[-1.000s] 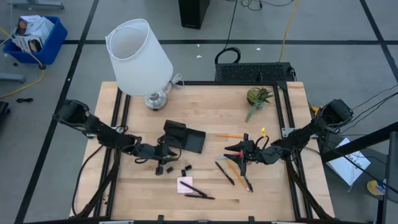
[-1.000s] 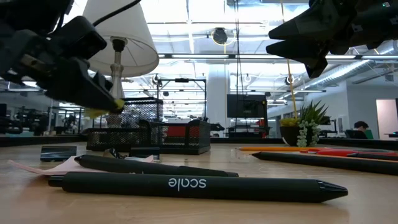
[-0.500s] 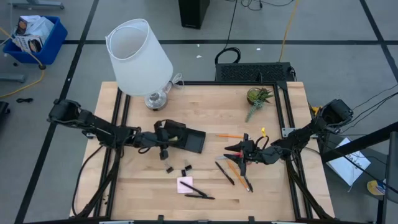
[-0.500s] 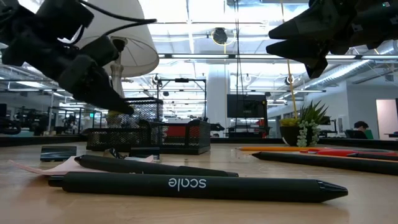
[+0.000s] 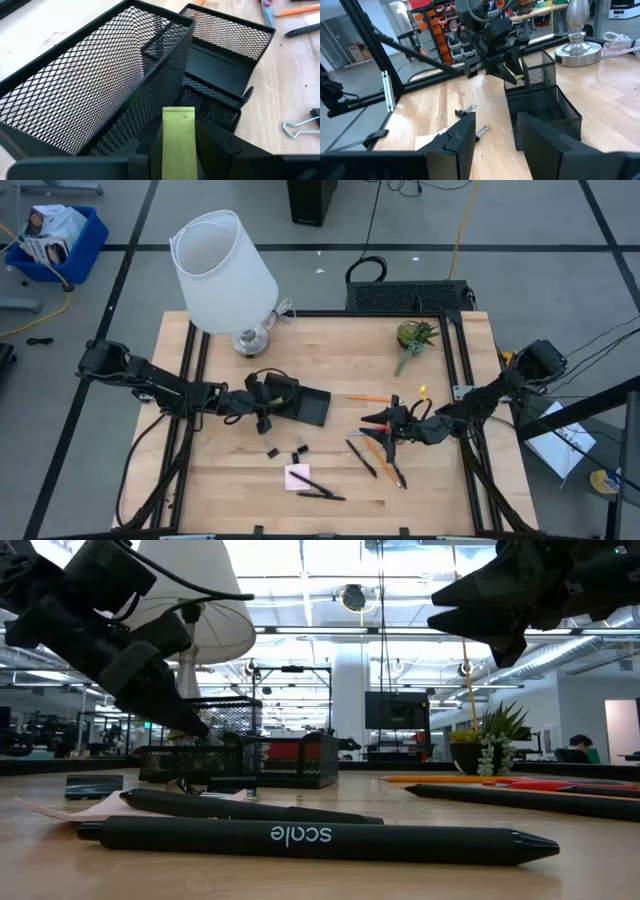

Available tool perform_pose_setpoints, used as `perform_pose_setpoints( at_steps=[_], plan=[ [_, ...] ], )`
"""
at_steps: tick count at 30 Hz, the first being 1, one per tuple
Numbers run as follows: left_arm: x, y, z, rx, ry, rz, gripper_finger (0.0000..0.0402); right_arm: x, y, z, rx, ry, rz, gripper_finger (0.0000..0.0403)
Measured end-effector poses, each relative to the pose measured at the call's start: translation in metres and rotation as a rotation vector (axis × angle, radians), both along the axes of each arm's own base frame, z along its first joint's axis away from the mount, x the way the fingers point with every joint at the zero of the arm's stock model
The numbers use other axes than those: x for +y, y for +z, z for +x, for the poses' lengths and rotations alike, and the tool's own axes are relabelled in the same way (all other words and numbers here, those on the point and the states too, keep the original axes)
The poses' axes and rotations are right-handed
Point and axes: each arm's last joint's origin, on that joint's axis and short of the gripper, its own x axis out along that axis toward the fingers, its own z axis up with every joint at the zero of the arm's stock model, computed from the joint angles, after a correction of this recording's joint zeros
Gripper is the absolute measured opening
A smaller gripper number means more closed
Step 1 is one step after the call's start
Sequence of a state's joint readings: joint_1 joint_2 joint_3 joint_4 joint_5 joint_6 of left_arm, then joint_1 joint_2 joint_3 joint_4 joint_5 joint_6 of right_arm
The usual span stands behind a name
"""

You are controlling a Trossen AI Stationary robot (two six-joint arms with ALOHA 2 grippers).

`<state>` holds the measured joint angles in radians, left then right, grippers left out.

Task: Pick and place office supplies into organizer
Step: Put the green eraser into the black desk organizer, then put the left black binder clip into the black desk organizer

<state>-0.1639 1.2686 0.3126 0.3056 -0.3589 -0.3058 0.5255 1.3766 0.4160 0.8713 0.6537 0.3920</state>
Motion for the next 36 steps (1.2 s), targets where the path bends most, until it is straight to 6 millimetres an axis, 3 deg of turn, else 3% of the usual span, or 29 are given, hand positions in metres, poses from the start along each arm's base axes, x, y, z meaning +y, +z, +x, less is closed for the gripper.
perform_pose_setpoints(
  at_steps=[3,11,15,26,36],
  plan=[
    [-0.001,0.000,0.000,-0.005,-0.010,-0.021,0.0129,0.000,0.000,0.000,0.001,0.000,0.000,0.0139],
    [-0.003,0.001,0.001,-0.029,0.018,-0.093,0.0242,0.000,0.000,0.000,0.001,0.000,0.000,0.0139],
    [-0.008,0.003,0.002,-0.056,-0.024,-0.180,0.0275,0.000,0.000,0.000,0.001,0.000,-0.001,0.0139],
    [-0.035,0.022,0.007,-0.254,-0.237,-0.245,0.0283,0.002,-0.002,0.000,0.019,0.077,0.006,0.0139],
    [-0.065,0.029,0.000,-0.317,-0.444,-0.139,0.0283,0.001,-0.014,-0.003,0.140,0.069,-0.017,0.0139]
  ],
)
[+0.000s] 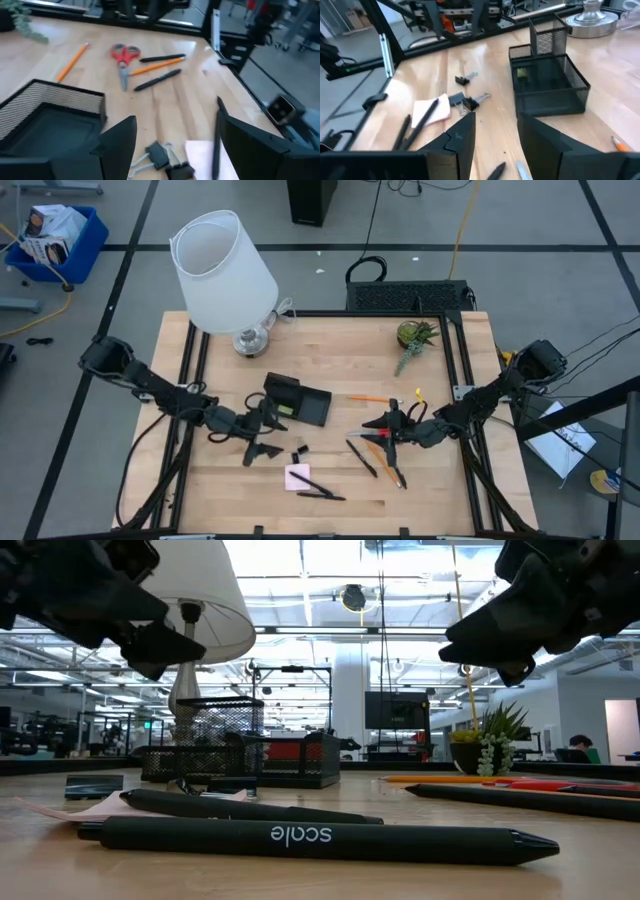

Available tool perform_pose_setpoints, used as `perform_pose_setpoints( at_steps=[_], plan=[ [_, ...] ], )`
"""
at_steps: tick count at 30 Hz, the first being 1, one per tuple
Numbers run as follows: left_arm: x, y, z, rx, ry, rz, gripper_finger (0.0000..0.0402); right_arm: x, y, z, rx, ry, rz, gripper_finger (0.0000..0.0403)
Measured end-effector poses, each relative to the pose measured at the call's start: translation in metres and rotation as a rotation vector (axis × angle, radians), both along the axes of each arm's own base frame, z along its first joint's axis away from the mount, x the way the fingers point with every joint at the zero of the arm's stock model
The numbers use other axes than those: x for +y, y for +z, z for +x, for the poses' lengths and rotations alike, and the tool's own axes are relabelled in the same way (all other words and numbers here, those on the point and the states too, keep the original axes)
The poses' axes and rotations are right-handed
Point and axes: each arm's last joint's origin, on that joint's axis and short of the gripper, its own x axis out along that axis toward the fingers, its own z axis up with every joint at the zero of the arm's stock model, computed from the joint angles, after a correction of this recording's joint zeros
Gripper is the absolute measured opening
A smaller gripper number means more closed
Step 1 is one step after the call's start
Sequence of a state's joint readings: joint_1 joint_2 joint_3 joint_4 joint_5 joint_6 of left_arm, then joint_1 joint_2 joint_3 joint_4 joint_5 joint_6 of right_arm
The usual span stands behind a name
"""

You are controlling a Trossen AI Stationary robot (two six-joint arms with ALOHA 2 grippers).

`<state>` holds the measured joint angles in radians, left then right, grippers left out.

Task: Pick and place office supplies into organizer
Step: Put the left black binder clip into the black desk organizer

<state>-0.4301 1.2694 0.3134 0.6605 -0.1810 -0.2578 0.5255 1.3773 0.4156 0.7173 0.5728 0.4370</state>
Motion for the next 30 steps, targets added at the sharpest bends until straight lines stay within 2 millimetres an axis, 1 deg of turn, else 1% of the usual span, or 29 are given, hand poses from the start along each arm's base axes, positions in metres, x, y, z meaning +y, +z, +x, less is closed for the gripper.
perform_pose_setpoints(
  at_steps=[9,14,17,21,24,28,30],
  plan=[
    [-0.0085,0.0001,-0.0038,-0.015,-0.054,0.049,0.0283,-0.0001,-0.0006,-0.0002,0.004,-0.007,0.020,0.0139],
    [-0.0077,0.0002,-0.0037,-0.021,-0.023,0.069,0.0282,-0.0004,-0.0016,-0.0005,0.014,-0.011,0.015,0.0139],
    [-0.0074,0.0002,-0.0036,-0.019,-0.012,0.060,0.0282,-0.0002,-0.0016,-0.0005,0.014,-0.008,0.029,0.0139],
    [-0.0074,0.0002,-0.0036,-0.019,-0.013,0.061,0.0282,0.0021,0.0019,0.0006,-0.015,0.044,0.091,0.0139],
    [-0.0074,0.0001,-0.0036,-0.018,-0.013,0.062,0.0282,0.0023,0.0021,0.0007,-0.015,0.056,0.068,0.0139],
    [-0.0078,-0.0020,-0.0044,0.007,-0.033,0.050,0.0282,-0.0007,0.0027,0.0016,-0.027,0.007,0.047,0.0139],
    [-0.0087,-0.0041,-0.0055,0.042,-0.062,0.015,0.0282,-0.0010,0.0028,0.0017,-0.029,0.002,0.050,0.0139]
  ],
)
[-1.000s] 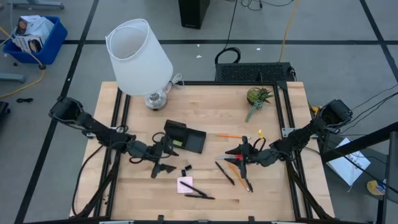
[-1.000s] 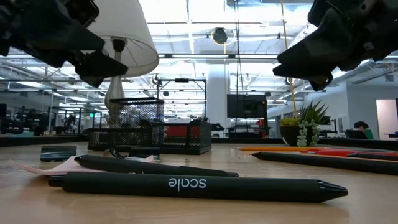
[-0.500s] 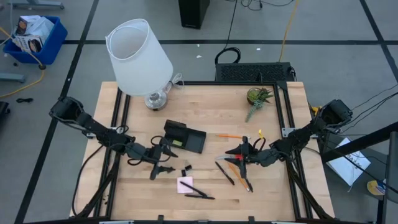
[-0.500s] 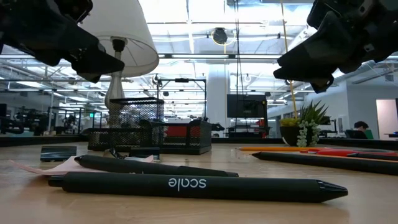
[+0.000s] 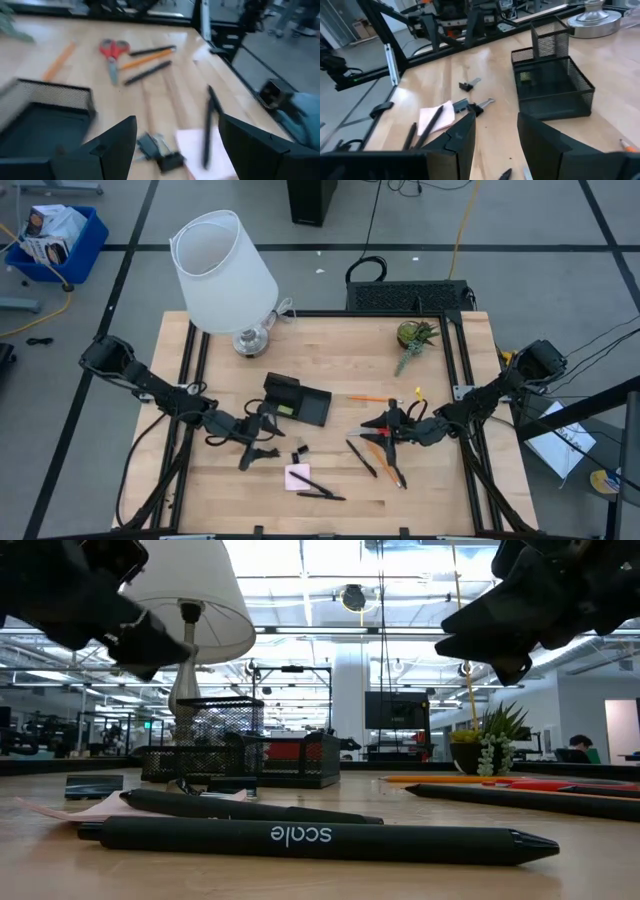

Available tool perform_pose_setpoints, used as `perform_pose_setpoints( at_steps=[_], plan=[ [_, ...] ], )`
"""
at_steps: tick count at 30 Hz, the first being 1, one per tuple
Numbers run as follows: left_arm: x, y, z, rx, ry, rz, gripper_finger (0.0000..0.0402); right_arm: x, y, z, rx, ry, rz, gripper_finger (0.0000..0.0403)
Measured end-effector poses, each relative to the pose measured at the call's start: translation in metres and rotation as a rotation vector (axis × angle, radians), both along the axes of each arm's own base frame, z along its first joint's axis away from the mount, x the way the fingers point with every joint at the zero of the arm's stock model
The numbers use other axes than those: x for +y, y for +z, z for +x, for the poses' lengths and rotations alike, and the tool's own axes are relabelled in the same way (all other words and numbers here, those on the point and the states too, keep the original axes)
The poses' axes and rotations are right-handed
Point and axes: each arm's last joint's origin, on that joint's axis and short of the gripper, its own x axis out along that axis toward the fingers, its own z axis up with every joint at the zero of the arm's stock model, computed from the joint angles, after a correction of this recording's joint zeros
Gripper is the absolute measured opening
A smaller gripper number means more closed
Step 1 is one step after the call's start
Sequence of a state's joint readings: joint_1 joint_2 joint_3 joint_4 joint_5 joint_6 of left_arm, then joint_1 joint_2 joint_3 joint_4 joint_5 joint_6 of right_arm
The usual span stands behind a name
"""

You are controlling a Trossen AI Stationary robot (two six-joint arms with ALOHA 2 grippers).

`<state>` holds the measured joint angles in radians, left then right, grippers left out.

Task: Pick and place office supplies into organizer
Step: Put the left black binder clip into the black desk organizer

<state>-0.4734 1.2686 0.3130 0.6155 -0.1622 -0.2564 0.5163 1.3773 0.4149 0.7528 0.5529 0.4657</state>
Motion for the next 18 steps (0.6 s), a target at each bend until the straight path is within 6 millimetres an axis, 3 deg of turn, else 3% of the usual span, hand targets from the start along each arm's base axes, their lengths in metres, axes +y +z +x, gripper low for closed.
perform_pose_setpoints(
  at_steps=[8,13,18],
  plan=[
    [0.002,-0.019,-0.009,0.238,-0.042,-0.016,0.0282,0.000,0.000,0.000,0.001,0.001,0.010,0.0139],
    [0.002,-0.019,-0.009,0.241,-0.039,-0.020,0.0282,0.000,0.000,0.000,-0.001,-0.001,0.020,0.0139],
    [0.002,-0.020,-0.009,0.205,-0.094,0.098,0.0282,0.000,0.000,0.000,-0.001,-0.001,0.020,0.0139]
  ],
)
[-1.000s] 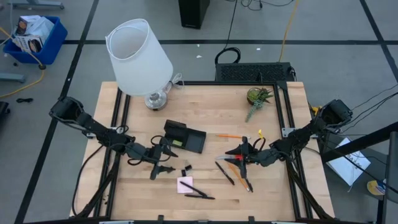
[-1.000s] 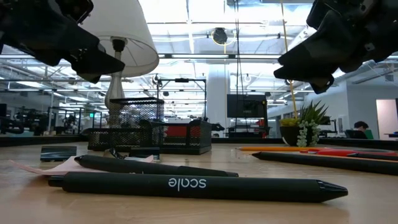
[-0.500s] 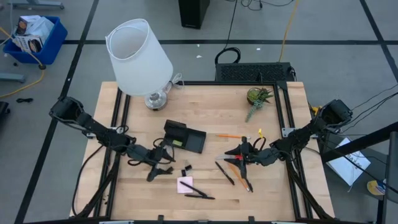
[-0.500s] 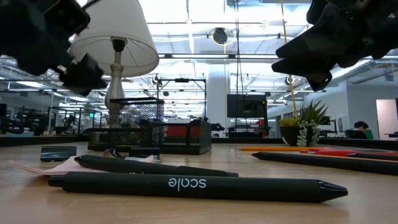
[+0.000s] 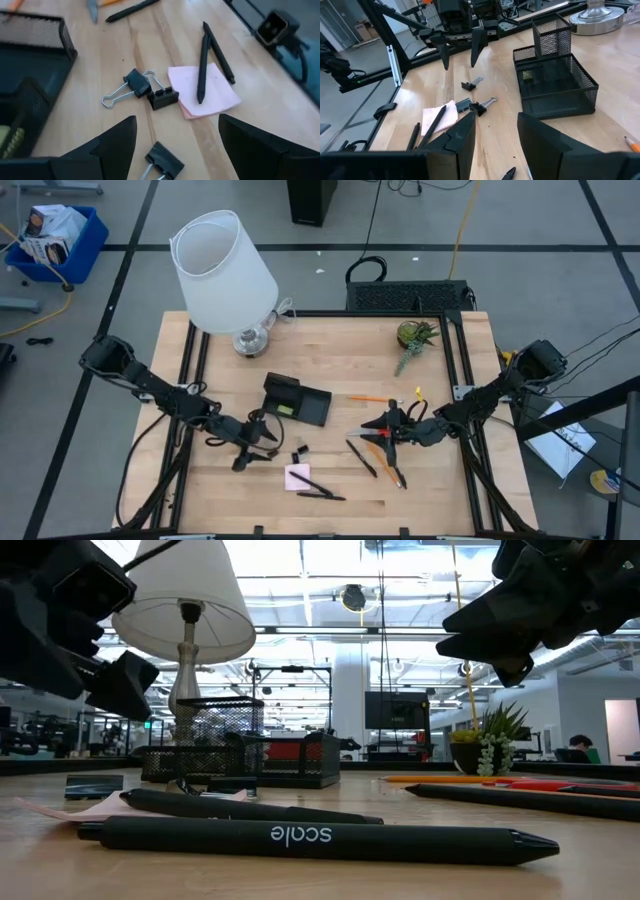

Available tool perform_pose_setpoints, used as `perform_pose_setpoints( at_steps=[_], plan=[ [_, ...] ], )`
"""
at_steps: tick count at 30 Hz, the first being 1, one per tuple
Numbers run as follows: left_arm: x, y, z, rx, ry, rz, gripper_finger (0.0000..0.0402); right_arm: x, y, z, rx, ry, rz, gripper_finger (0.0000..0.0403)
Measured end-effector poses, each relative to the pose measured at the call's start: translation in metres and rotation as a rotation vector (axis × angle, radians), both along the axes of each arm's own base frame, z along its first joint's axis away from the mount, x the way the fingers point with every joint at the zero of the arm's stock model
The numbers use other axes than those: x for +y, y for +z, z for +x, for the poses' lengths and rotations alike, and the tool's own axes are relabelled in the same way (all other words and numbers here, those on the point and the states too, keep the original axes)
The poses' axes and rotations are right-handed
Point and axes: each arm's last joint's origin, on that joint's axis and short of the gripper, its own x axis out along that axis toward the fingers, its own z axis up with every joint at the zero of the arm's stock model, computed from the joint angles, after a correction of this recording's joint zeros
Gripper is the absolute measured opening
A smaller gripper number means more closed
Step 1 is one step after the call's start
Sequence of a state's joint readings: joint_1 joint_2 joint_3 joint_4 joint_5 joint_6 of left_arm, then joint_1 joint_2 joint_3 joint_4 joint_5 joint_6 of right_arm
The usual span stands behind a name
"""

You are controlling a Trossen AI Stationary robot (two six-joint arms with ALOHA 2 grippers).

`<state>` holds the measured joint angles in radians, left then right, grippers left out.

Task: Pick and place office supplies into organizer
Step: Put the left black binder clip into the black desk organizer

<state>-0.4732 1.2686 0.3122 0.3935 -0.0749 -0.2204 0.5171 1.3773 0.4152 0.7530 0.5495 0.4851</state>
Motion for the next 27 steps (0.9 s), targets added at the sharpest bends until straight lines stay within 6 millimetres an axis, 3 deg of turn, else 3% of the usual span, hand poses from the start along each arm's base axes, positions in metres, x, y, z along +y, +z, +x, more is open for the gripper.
perform_pose_setpoints(
  at_steps=[7,14,27],
  plan=[
    [-0.001,0.005,0.003,-0.062,0.000,0.006,0.0282,0.000,0.000,0.000,0.001,0.001,-0.002,0.0139],
    [-0.004,0.004,0.001,-0.119,-0.109,0.154,0.0282,0.000,0.000,0.000,0.001,0.000,-0.001,0.0139],
    [-0.010,0.005,-0.002,-0.134,-0.218,0.160,0.0282,0.000,0.000,0.000,0.001,0.001,0.000,0.0139]
  ],
)
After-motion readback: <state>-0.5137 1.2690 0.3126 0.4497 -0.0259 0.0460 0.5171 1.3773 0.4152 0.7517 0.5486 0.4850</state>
